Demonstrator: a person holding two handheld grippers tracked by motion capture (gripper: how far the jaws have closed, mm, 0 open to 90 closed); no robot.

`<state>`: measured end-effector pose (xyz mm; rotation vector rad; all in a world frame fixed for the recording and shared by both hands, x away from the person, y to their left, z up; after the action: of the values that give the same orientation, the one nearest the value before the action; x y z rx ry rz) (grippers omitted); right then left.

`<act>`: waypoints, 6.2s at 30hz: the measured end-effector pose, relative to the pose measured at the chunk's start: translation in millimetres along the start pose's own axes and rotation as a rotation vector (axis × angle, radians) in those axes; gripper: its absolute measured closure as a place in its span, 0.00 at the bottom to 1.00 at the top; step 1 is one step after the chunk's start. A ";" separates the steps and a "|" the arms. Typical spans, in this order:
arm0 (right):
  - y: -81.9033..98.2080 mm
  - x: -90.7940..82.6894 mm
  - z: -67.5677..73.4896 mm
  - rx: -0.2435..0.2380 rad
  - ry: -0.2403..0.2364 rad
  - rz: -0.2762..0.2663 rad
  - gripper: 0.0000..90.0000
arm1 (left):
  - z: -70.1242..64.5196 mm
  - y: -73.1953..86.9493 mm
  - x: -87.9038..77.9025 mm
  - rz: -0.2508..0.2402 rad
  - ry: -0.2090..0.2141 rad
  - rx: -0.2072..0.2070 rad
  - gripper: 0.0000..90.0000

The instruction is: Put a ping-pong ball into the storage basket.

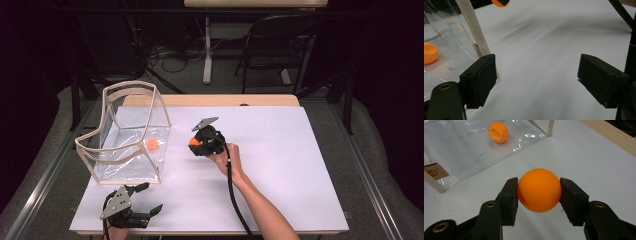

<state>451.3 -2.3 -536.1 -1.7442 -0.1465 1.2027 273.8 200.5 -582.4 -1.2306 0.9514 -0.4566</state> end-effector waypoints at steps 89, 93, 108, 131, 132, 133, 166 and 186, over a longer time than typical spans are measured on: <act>-87.5 -15.4 17.9 -0.084 -0.025 -0.039 0.56 | 0.8 -0.4 -1.5 -0.008 -0.003 -0.003 0.18; -93.3 -18.4 18.8 -0.084 -0.027 -0.049 0.56 | 0.9 -0.3 -1.5 -0.007 -0.003 -0.003 0.18; -106.5 -26.7 20.7 -0.095 -0.026 -0.057 0.56 | 0.8 -0.5 -1.5 -0.009 -0.003 -0.003 0.18; -124.9 -35.0 21.2 -0.103 -0.032 -0.069 0.56 | 1.1 -0.6 -2.1 -0.008 -0.004 -0.001 0.18; -126.5 -35.7 21.9 -0.103 -0.033 -0.068 0.56 | 1.1 -0.6 -2.0 -0.009 -0.004 -0.001 0.18; -126.5 -35.7 21.9 -0.103 -0.033 -0.068 0.56 | 1.1 -0.6 -2.0 -0.009 -0.003 -0.001 0.18; -156.6 -47.9 29.5 -0.132 -0.028 -0.088 0.56 | 1.2 -0.8 -2.4 -0.009 -0.004 0.000 0.18; -175.5 -51.7 39.2 -0.158 -0.039 -0.104 0.56 | 1.0 -1.0 -2.6 -0.011 -0.002 -0.001 0.18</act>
<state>464.6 84.4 -370.8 -1.8264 -0.3590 1.1758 273.3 202.7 -580.6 -1.2376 0.9436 -0.4636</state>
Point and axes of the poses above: each handheld gripper's, and its own axes: x roughly forward along the jaws, y roughly out of its underside, z roughly to its left, the point moved 6 cm from there along x, roughly forward along the jaws, and after that the axes turned 2 degrees about -z, right-handed, at the moved point
